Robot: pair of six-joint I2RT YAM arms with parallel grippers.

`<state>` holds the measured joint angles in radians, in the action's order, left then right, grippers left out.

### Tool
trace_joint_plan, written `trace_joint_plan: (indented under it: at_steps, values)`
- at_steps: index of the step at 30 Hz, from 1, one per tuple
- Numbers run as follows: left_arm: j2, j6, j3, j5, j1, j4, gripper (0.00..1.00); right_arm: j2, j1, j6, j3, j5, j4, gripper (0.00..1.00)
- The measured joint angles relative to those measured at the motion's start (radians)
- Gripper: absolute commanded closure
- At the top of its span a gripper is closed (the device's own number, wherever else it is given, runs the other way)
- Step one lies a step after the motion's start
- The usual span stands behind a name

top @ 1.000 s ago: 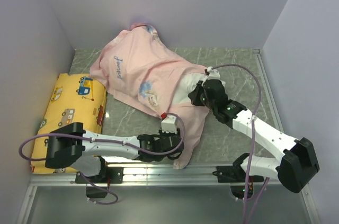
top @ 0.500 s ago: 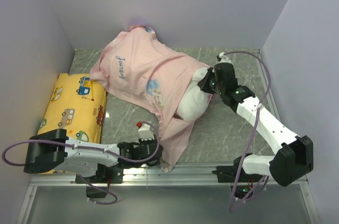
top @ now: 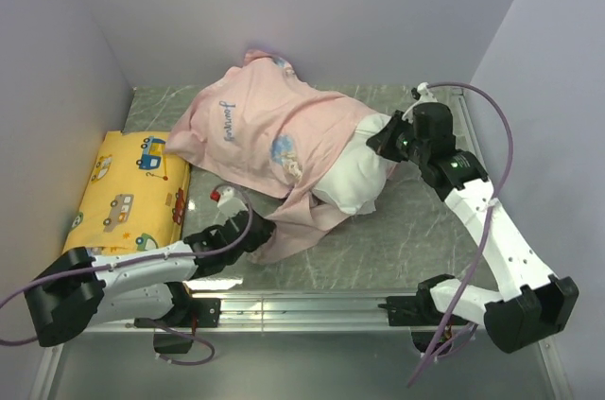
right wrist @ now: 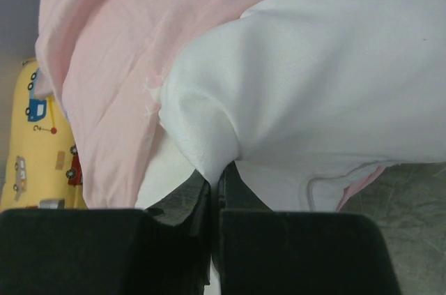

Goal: Remove the pillowcase from the pillow

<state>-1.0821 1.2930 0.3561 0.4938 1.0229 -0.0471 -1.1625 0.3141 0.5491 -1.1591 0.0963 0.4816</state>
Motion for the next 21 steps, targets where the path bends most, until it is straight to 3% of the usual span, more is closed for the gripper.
trace_joint_plan:
  at_steps: [3, 6, 9, 10, 11, 14, 21]
  values:
    - [-0.023, -0.060, 0.013, -0.057, -0.098, -0.048, 0.99, 0.066, -0.008, 0.008, 0.040, 0.044, -0.018, 1.00]
    - [-0.164, -0.111, 0.071, -0.126, -0.182, -0.100, 0.98, 0.160, -0.010, 0.027, 0.145, 0.077, -0.058, 1.00]
    - [-0.316, -0.157, 0.114, -0.210, -0.274, -0.168, 0.77, 0.249, -0.011, 0.050, 0.304, 0.090, -0.132, 1.00]
    - [-0.346, -0.175, 0.122, -0.229, -0.292, -0.176, 0.59, 0.269, -0.011, 0.058, 0.357, 0.090, -0.141, 1.00]
    - [-0.365, -0.187, 0.127, -0.245, -0.305, -0.184, 0.53, 0.282, -0.012, 0.064, 0.404, 0.089, -0.153, 1.00]
    - [-0.327, -0.229, 0.152, -0.265, -0.298, -0.187, 0.37, 0.292, -0.015, 0.080, 0.523, 0.081, -0.214, 1.00]
    - [0.013, -0.317, 0.207, -0.198, -0.238, 0.084, 0.31, 0.314, -0.017, 0.097, 0.639, 0.080, -0.373, 1.00]
